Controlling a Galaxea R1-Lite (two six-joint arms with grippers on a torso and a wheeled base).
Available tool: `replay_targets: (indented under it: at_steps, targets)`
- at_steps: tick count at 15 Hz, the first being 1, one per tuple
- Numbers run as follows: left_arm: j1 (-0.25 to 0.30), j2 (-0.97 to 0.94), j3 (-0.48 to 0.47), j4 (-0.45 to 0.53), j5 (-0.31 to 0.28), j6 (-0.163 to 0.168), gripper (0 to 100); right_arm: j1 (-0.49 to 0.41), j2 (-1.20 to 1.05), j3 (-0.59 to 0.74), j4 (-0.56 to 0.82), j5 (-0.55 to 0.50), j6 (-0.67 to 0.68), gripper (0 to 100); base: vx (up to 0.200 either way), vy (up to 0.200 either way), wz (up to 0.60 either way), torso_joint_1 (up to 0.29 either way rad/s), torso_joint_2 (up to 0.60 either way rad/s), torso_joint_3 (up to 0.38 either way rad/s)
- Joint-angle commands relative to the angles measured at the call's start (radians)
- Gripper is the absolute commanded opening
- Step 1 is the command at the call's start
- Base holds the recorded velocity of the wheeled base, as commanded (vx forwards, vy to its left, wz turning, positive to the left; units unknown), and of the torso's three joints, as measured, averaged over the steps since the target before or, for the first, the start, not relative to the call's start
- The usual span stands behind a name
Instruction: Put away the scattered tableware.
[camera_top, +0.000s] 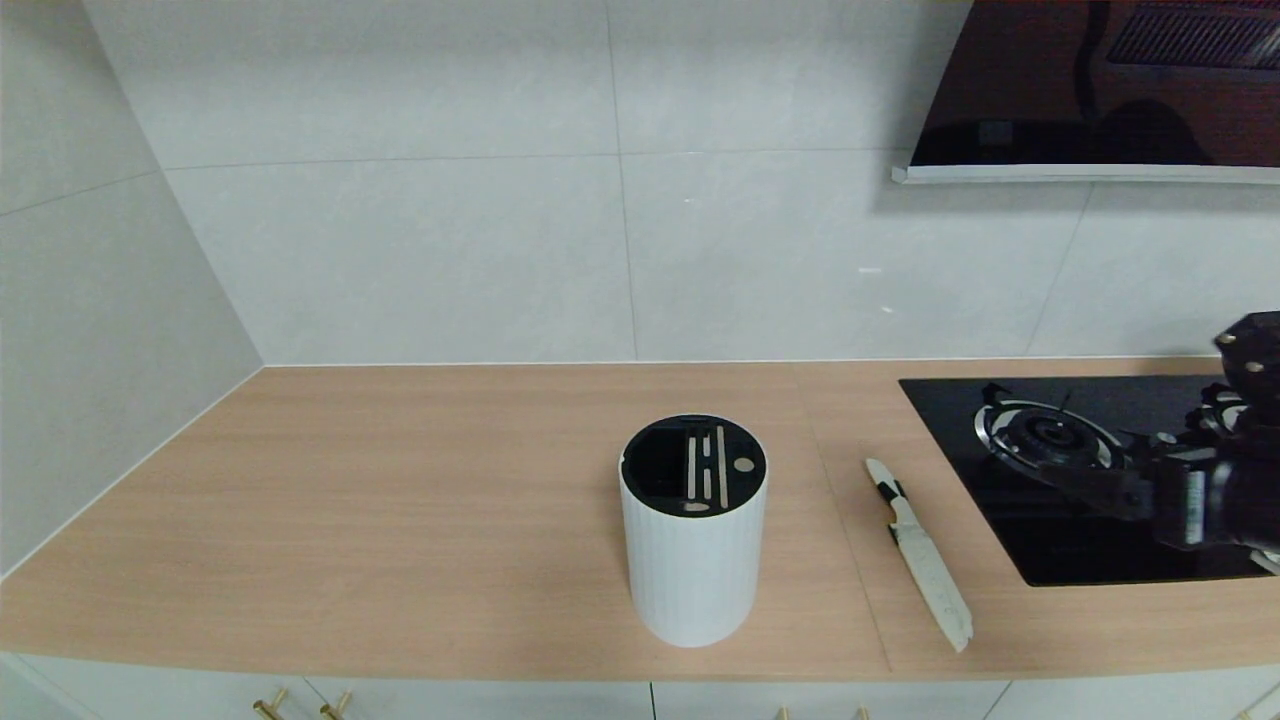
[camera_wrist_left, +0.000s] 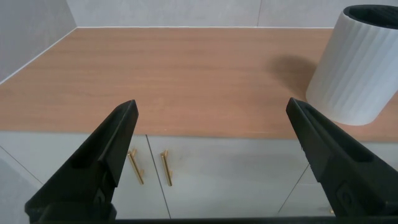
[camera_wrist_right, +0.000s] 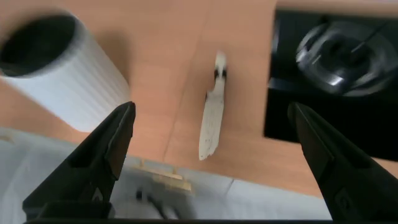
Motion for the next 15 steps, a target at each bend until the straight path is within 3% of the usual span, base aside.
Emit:
replay_targets:
  at_steps: [1, 15]
  targets:
    - [0.0, 0.0, 0.0, 0.0, 0.0, 0.0, 100, 0.029, 0.323, -0.078, -0.043, -0.017, 0.003, 100, 0.0, 0.0, 0.0, 0.0, 0.0, 0.0]
    - [-0.001, 0.0, 0.0, 0.0, 0.0, -0.002, 100, 0.03, 0.935, -0.111, -0.54, -0.132, 0.012, 100, 0.0, 0.0, 0.0, 0.0, 0.0, 0.0]
